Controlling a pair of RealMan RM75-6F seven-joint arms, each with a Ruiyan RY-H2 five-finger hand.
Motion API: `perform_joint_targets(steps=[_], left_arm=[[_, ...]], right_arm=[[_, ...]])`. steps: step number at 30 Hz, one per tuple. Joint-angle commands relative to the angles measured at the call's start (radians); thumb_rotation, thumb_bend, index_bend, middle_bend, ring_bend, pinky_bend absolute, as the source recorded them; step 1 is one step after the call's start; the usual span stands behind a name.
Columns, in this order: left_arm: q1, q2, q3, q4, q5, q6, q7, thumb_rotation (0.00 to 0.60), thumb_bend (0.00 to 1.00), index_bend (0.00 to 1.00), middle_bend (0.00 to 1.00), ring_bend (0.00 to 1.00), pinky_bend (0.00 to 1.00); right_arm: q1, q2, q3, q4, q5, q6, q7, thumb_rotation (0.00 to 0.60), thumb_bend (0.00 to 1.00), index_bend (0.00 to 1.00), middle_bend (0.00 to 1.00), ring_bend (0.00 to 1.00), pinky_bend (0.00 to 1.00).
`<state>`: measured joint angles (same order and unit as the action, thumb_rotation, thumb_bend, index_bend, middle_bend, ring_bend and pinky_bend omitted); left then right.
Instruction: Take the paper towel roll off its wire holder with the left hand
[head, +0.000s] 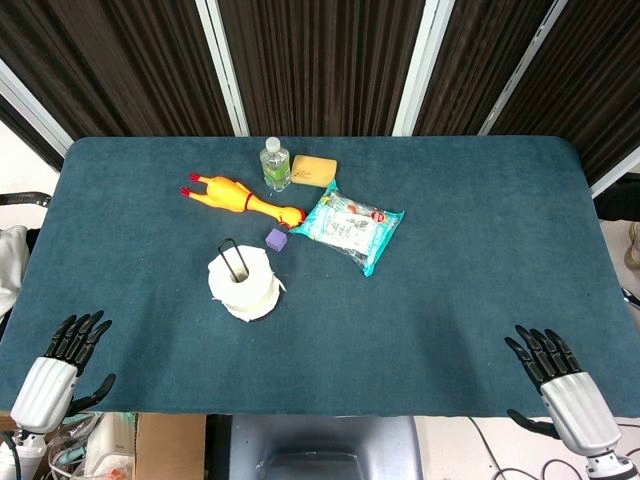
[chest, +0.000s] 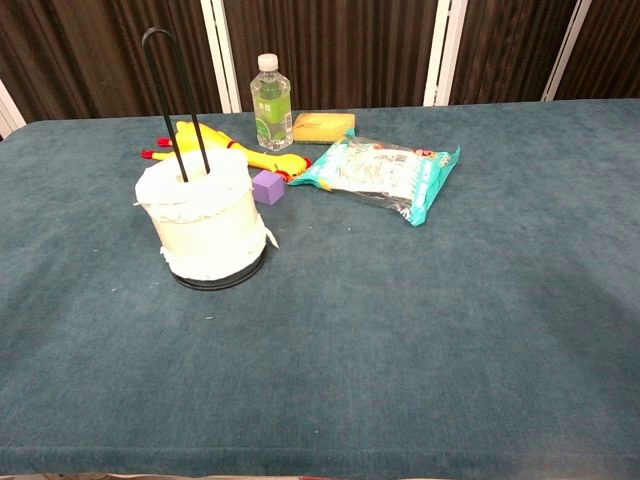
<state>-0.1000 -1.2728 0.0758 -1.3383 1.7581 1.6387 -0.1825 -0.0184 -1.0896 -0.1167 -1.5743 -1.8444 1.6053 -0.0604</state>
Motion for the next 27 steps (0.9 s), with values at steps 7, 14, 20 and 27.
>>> perform_joint_targets(steps=[7, 14, 20, 27], left_arm=[[-0.069, -0.101, -0.014, 0.041, 0.026, -0.002, -0.370, 0.600, 0.35, 0.00, 0.00, 0.00, 0.00], [-0.174, -0.205, -0.084, 0.021, -0.041, -0.131, -0.491, 0.600, 0.33, 0.00, 0.00, 0.00, 0.00], [-0.263, -0.300, -0.128, 0.066, -0.122, -0.284, -0.523, 0.600, 0.33, 0.00, 0.00, 0.00, 0.00], [-0.329, -0.414, -0.196, 0.160, -0.245, -0.412, -0.459, 0.600, 0.32, 0.00, 0.00, 0.00, 0.00]], right_arm=[[0.000, 0.001, 0.003, 0.000, 0.004, 0.004, 0.008, 0.600, 0.03, 0.00, 0.00, 0.00, 0.00], [0.008, -0.003, 0.009, -0.009, 0.018, -0.015, -0.003, 0.600, 0.03, 0.00, 0.00, 0.00, 0.00], [0.013, -0.003, 0.014, -0.012, 0.028, -0.026, -0.006, 0.600, 0.03, 0.00, 0.00, 0.00, 0.00], [0.016, 0.002, 0.017, -0.015, 0.039, -0.033, -0.004, 0.600, 0.03, 0.00, 0.00, 0.00, 0.00]])
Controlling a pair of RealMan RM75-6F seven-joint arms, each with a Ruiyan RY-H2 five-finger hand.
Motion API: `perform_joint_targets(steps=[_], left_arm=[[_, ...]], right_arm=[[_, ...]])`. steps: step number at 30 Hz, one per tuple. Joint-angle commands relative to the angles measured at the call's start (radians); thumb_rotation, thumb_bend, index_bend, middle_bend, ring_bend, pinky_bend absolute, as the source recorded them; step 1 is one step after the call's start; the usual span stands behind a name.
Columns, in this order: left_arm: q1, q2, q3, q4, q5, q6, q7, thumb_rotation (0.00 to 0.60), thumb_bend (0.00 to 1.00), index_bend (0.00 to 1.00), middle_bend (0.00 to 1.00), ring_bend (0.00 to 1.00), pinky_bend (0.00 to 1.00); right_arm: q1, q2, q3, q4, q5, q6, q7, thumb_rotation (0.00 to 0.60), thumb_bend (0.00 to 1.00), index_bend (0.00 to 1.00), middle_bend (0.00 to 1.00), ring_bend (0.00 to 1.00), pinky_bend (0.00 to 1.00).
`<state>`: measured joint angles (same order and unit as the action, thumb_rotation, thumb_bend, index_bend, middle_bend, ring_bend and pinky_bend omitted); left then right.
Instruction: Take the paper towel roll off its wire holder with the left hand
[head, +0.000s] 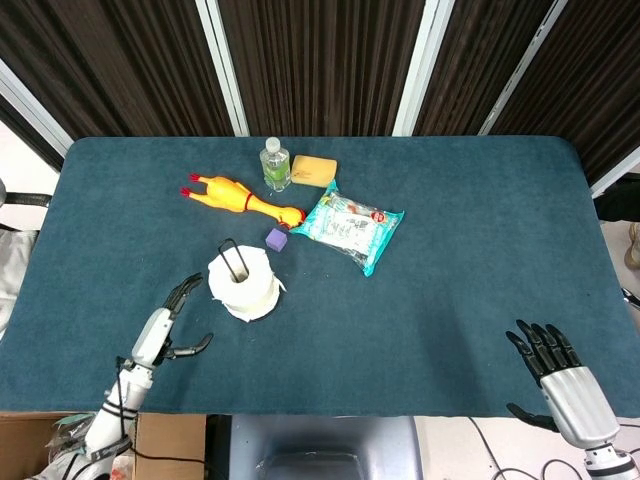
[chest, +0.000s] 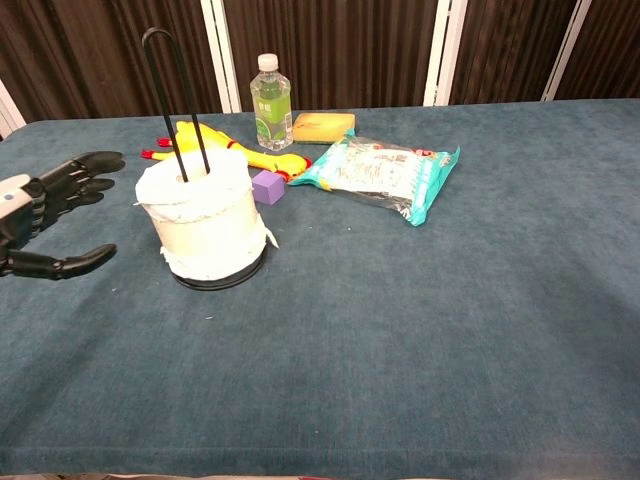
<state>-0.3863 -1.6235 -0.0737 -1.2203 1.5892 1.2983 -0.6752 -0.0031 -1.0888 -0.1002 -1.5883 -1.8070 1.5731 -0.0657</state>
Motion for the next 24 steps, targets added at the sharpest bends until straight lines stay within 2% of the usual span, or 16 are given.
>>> perform_joint_targets(steps=[1, 6, 11, 13, 18, 24], left_arm=[[-0.051, -0.075, -0.060, 0.046, -0.101, -0.093, 0.029, 0.600, 0.32, 0.00, 0.00, 0.00, 0.00], [-0.077, -0.096, -0.111, 0.031, -0.180, -0.153, 0.006, 0.600, 0.32, 0.00, 0.00, 0.00, 0.00], [-0.101, -0.040, -0.145, -0.082, -0.249, -0.280, -0.162, 0.600, 0.32, 0.00, 0.00, 0.00, 0.00], [-0.113, -0.018, -0.152, -0.098, -0.250, -0.307, -0.193, 0.600, 0.33, 0.00, 0.00, 0.00, 0.00], [-0.135, 0.003, -0.158, -0.125, -0.256, -0.345, -0.207, 0.600, 0.33, 0.00, 0.00, 0.00, 0.00], [-0.142, -0.003, -0.166, -0.155, -0.271, -0.335, -0.167, 0.600, 0.33, 0.00, 0.00, 0.00, 0.01]], right_arm=[[0.001, 0.002, 0.001, -0.001, 0.002, -0.001, 0.002, 0.600, 0.03, 0.00, 0.00, 0.00, 0.00], [0.002, 0.003, 0.003, -0.002, 0.010, -0.004, 0.003, 0.600, 0.03, 0.00, 0.00, 0.00, 0.00], [0.002, 0.006, 0.007, -0.005, 0.019, -0.001, 0.011, 0.600, 0.03, 0.00, 0.00, 0.00, 0.00], [0.001, 0.008, 0.008, -0.004, 0.019, 0.003, 0.016, 0.600, 0.03, 0.00, 0.00, 0.00, 0.00], [0.003, 0.008, 0.009, -0.003, 0.020, 0.000, 0.018, 0.600, 0.03, 0.00, 0.00, 0.00, 0.00], [0.003, 0.009, 0.008, -0.005, 0.017, 0.003, 0.020, 0.600, 0.03, 0.00, 0.00, 0.00, 0.00]])
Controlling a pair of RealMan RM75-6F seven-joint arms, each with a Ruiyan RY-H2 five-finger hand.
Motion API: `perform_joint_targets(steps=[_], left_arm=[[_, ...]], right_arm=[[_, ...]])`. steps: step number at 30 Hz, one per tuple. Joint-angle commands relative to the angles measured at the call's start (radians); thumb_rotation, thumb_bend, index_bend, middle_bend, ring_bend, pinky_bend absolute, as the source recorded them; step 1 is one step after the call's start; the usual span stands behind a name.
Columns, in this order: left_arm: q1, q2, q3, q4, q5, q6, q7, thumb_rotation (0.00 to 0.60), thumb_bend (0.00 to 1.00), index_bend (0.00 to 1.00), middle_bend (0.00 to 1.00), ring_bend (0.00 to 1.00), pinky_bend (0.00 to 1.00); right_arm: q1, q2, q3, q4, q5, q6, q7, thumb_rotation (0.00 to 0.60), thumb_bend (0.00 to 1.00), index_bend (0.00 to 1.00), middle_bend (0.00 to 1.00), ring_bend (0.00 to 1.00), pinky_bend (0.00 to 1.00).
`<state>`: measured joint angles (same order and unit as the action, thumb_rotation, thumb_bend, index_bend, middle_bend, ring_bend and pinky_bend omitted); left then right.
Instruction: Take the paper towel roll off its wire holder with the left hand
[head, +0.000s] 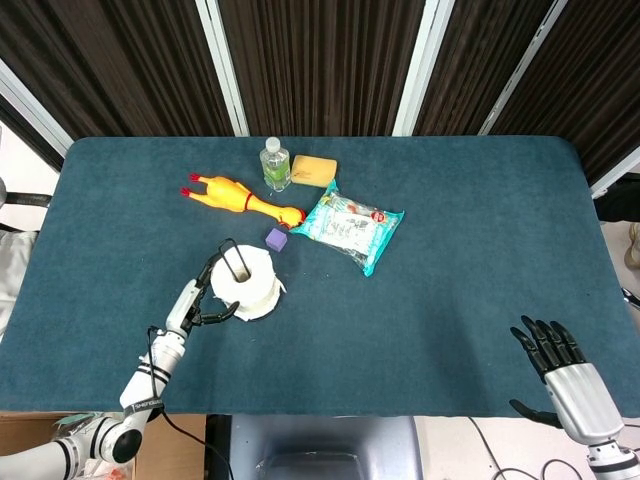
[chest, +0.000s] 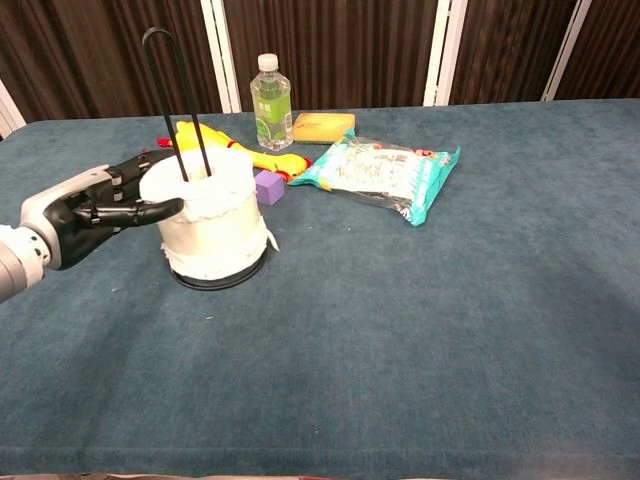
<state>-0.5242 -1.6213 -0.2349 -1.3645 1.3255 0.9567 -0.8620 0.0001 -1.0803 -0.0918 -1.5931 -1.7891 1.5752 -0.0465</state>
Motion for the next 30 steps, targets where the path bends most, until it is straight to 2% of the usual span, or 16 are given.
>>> perform_joint_targets(steps=[1, 9, 12, 14, 15, 17, 18, 19, 20, 22, 24, 26, 30], left_arm=[[-0.006, -0.008, -0.007, -0.017, -0.009, 0.010, 0.032, 0.600, 0.33, 0.00, 0.00, 0.00, 0.01], [-0.024, -0.027, -0.013, -0.038, -0.042, 0.003, 0.115, 0.600, 0.33, 0.00, 0.00, 0.00, 0.02], [-0.030, -0.049, -0.024, -0.039, -0.078, -0.002, 0.147, 0.600, 0.33, 0.00, 0.00, 0.00, 0.05], [-0.039, -0.058, -0.030, -0.039, -0.108, -0.017, 0.180, 0.600, 0.33, 0.00, 0.00, 0.00, 0.11], [-0.043, -0.062, -0.032, -0.038, -0.119, -0.021, 0.198, 0.600, 0.32, 0.00, 0.00, 0.00, 0.16], [-0.049, -0.069, -0.036, -0.036, -0.142, -0.028, 0.236, 0.600, 0.32, 0.00, 0.00, 0.07, 0.31], [-0.050, -0.069, -0.041, -0.038, -0.154, -0.031, 0.243, 0.600, 0.33, 0.00, 0.04, 0.16, 0.41], [-0.050, -0.072, -0.050, -0.040, -0.176, -0.030, 0.257, 0.600, 0.34, 0.06, 0.14, 0.30, 0.54], [-0.050, -0.074, -0.055, -0.043, -0.192, -0.032, 0.267, 0.600, 0.36, 0.15, 0.26, 0.43, 0.65], [-0.046, -0.082, -0.069, -0.049, -0.224, -0.017, 0.291, 0.600, 0.41, 0.36, 0.48, 0.61, 0.79], [-0.043, -0.089, -0.077, -0.056, -0.237, 0.000, 0.313, 0.600, 0.50, 0.49, 0.60, 0.72, 0.88], [-0.039, -0.095, -0.089, -0.066, -0.243, 0.031, 0.339, 0.600, 0.60, 0.58, 0.69, 0.81, 0.96], [-0.026, -0.100, -0.109, -0.096, -0.232, 0.103, 0.381, 0.600, 0.73, 0.68, 0.78, 0.89, 1.00]], right_arm=[[-0.001, 0.001, -0.001, 0.000, -0.002, 0.002, 0.002, 0.600, 0.03, 0.00, 0.00, 0.00, 0.00], [-0.002, 0.006, -0.002, 0.004, -0.006, 0.011, 0.017, 0.600, 0.03, 0.00, 0.00, 0.00, 0.00], [-0.003, 0.009, -0.002, 0.006, -0.008, 0.015, 0.026, 0.600, 0.03, 0.00, 0.00, 0.00, 0.00], [-0.002, 0.010, -0.003, 0.007, -0.009, 0.017, 0.031, 0.600, 0.03, 0.00, 0.00, 0.00, 0.00], [-0.003, 0.011, -0.003, 0.008, -0.009, 0.018, 0.034, 0.600, 0.03, 0.00, 0.00, 0.00, 0.00], [-0.003, 0.013, -0.002, 0.008, -0.010, 0.022, 0.039, 0.600, 0.03, 0.00, 0.00, 0.00, 0.00], [-0.004, 0.014, -0.002, 0.009, -0.010, 0.024, 0.042, 0.600, 0.03, 0.00, 0.00, 0.00, 0.00], [-0.005, 0.015, -0.002, 0.010, -0.010, 0.027, 0.046, 0.600, 0.03, 0.00, 0.00, 0.00, 0.00], [-0.005, 0.016, -0.002, 0.011, -0.010, 0.028, 0.049, 0.600, 0.03, 0.00, 0.00, 0.00, 0.00], [-0.005, 0.017, -0.003, 0.012, -0.011, 0.030, 0.053, 0.600, 0.03, 0.00, 0.00, 0.00, 0.00], [-0.005, 0.017, -0.003, 0.013, -0.013, 0.030, 0.054, 0.600, 0.03, 0.00, 0.00, 0.00, 0.00], [-0.006, 0.018, -0.004, 0.014, -0.016, 0.033, 0.055, 0.600, 0.03, 0.00, 0.00, 0.00, 0.00], [-0.009, 0.019, -0.006, 0.016, -0.021, 0.041, 0.061, 0.600, 0.03, 0.00, 0.00, 0.00, 0.00]])
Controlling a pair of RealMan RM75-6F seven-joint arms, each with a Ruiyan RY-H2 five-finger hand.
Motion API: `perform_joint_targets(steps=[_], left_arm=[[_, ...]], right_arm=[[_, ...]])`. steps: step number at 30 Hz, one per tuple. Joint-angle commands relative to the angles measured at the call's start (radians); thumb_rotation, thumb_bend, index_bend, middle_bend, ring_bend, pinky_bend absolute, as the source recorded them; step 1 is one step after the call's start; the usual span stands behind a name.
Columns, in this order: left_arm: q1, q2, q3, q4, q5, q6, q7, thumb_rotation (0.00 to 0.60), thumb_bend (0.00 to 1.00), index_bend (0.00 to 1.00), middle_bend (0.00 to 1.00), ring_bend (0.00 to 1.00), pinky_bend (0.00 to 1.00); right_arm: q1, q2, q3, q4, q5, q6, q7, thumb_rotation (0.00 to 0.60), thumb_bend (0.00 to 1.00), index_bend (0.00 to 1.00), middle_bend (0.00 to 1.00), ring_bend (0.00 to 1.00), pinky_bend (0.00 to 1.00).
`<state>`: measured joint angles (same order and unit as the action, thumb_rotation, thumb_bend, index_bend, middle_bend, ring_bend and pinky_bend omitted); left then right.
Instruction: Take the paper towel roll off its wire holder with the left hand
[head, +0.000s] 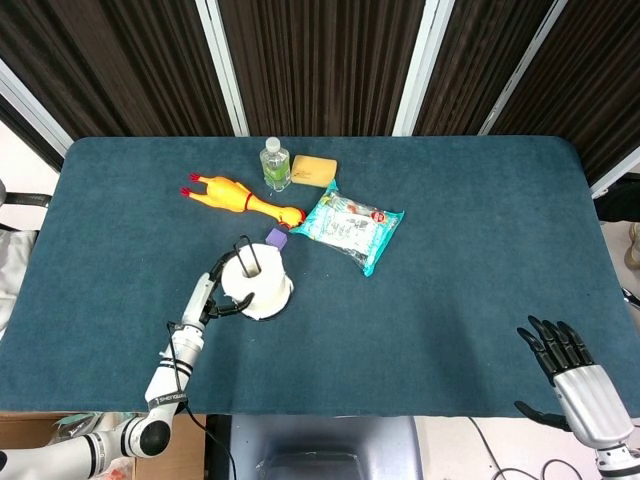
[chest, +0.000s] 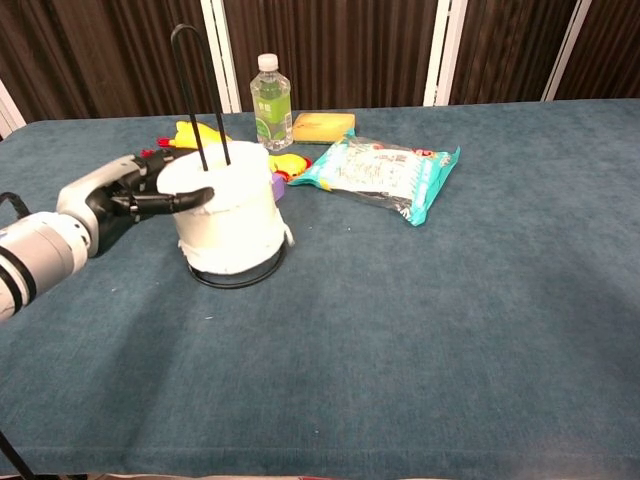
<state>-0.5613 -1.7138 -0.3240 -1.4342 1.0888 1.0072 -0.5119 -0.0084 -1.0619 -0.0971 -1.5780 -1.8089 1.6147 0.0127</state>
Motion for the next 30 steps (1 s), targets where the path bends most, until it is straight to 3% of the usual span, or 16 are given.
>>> perform_joint_targets(steps=[1, 9, 15, 20, 25, 30], left_arm=[[0.016, -0.007, -0.028, -0.041, 0.013, 0.078, 0.035, 0.600, 0.77, 0.71, 0.81, 0.91, 1.00], [0.045, 0.063, -0.097, -0.222, 0.046, 0.198, 0.092, 0.600, 0.83, 0.76, 0.85, 0.94, 1.00], [0.053, 0.181, -0.211, -0.441, -0.002, 0.231, 0.145, 0.600, 0.82, 0.76, 0.85, 0.94, 1.00], [0.035, 0.259, -0.302, -0.561, -0.030, 0.288, 0.264, 0.600, 0.82, 0.76, 0.85, 0.94, 1.00], [0.062, 0.349, -0.316, -0.617, -0.021, 0.325, 0.340, 0.600, 0.82, 0.76, 0.85, 0.94, 1.00], [0.132, 0.421, -0.279, -0.530, -0.022, 0.317, 0.278, 0.600, 0.82, 0.76, 0.85, 0.94, 1.00]], right_arm=[[-0.001, 0.001, -0.001, 0.001, -0.002, 0.003, 0.004, 0.600, 0.03, 0.00, 0.00, 0.00, 0.00], [-0.001, 0.002, -0.007, 0.006, -0.013, 0.003, 0.007, 0.600, 0.03, 0.00, 0.00, 0.00, 0.00], [0.006, 0.003, -0.011, 0.003, -0.016, -0.014, 0.002, 0.600, 0.03, 0.00, 0.00, 0.00, 0.00], [0.003, 0.009, -0.011, 0.003, -0.017, -0.003, 0.017, 0.600, 0.03, 0.00, 0.00, 0.00, 0.00], [-0.005, 0.013, -0.014, 0.012, -0.027, 0.020, 0.035, 0.600, 0.03, 0.00, 0.00, 0.00, 0.00], [-0.009, 0.013, -0.015, 0.017, -0.031, 0.029, 0.039, 0.600, 0.03, 0.00, 0.00, 0.00, 0.00]])
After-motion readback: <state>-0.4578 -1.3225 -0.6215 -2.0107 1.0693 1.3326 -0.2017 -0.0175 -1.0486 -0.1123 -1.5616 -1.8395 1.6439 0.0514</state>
